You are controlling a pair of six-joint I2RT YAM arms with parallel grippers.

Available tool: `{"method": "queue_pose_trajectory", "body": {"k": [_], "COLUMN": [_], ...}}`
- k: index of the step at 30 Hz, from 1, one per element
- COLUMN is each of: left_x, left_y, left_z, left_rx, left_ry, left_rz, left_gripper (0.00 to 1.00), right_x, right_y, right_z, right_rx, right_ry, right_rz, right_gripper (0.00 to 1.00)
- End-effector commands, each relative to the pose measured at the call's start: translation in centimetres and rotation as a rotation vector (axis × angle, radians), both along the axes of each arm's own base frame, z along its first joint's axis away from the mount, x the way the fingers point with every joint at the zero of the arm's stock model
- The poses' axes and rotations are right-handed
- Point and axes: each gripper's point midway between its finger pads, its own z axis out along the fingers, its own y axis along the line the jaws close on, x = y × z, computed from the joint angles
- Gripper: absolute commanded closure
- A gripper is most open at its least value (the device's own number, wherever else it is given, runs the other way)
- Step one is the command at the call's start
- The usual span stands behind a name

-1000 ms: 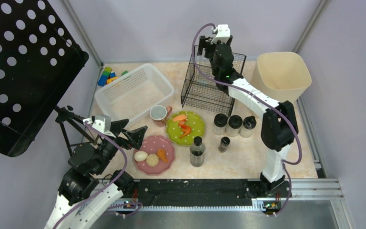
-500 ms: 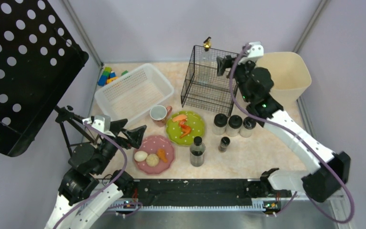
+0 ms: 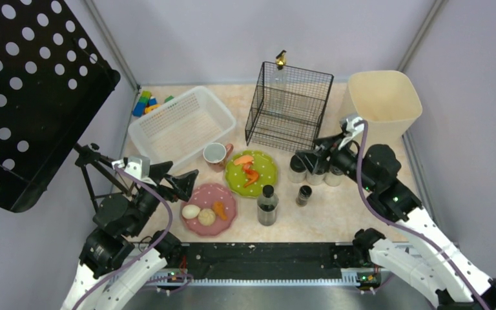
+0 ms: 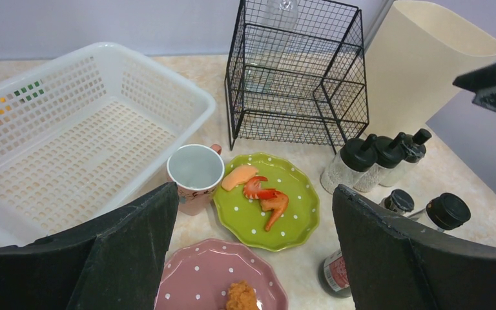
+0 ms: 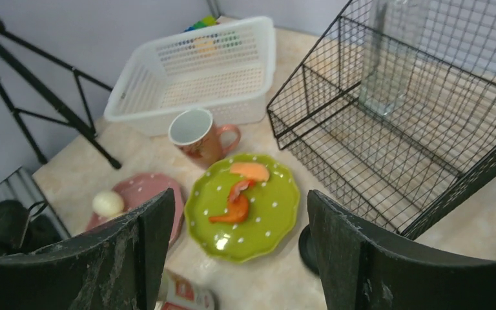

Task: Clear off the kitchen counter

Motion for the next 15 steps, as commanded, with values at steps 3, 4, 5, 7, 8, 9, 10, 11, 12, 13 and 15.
{"method": "queue_pose_trajectory", "body": {"k": [3,4,5,7,8,9,10,11,12,13,15], "left_x": [-0.2,-0.3,-0.3,-0.5,-0.6,-0.6,-0.6,-0.6,-0.7,-0.7,-0.6], "left_y": [0.0,0.0,0.0,0.0,0.1,0.2,0.2,0.2,0.2,0.2,0.1], "left_z": [1.1,1.1,1.2,1.3,1.4,1.4,1.4,1.4,1.4,1.4,1.4], "left_rx": [-0.023,-0.024,-0.026,-0.029,-0.032,-0.033,-0.035,-0.036,-0.037,-0.036,-0.034], "left_ry": [-0.039,-0.041,-0.045,-0.049,-0.054,-0.055,-0.058,-0.057,-0.060,-0.059,-0.057], "left_rz": [-0.008,-0.011,-0.011,-0.014,-0.014,-0.013,-0.014,-0.013,-0.014,-0.013,-0.016], "left_gripper": [0.07,0.07,0.07,0.07,0.07,0.07,0.07,0.07,0.07,0.07,0.07], "right_x": [-5.3,-6.0,-6.4,-7.3,-7.8,-8.2,-8.6,-9.1,-9.6,-10.1,-10.8], "right_y": [0.8,1.1,1.3,1.7,1.9,2.0,2.2,2.4,2.7,3.0,3.5], "right_z": [-2.7,-3.2,-3.8,-5.2,-5.8,-6.4,-6.8,-7.0,-7.1,-7.0,-6.8], "right_rx": [-0.029,-0.039,-0.045,-0.055,-0.059,-0.065,-0.070,-0.069,-0.067,-0.065,-0.063], "right_ry": [0.109,0.128,0.146,0.180,0.190,0.197,0.199,0.192,0.183,0.169,0.149], "right_rz": [0.190,0.223,0.245,0.283,0.301,0.314,0.328,0.349,0.369,0.388,0.422], "right_gripper": [0.26,0.26,0.26,0.26,0.26,0.26,0.26,0.26,0.26,0.26,0.26]}}
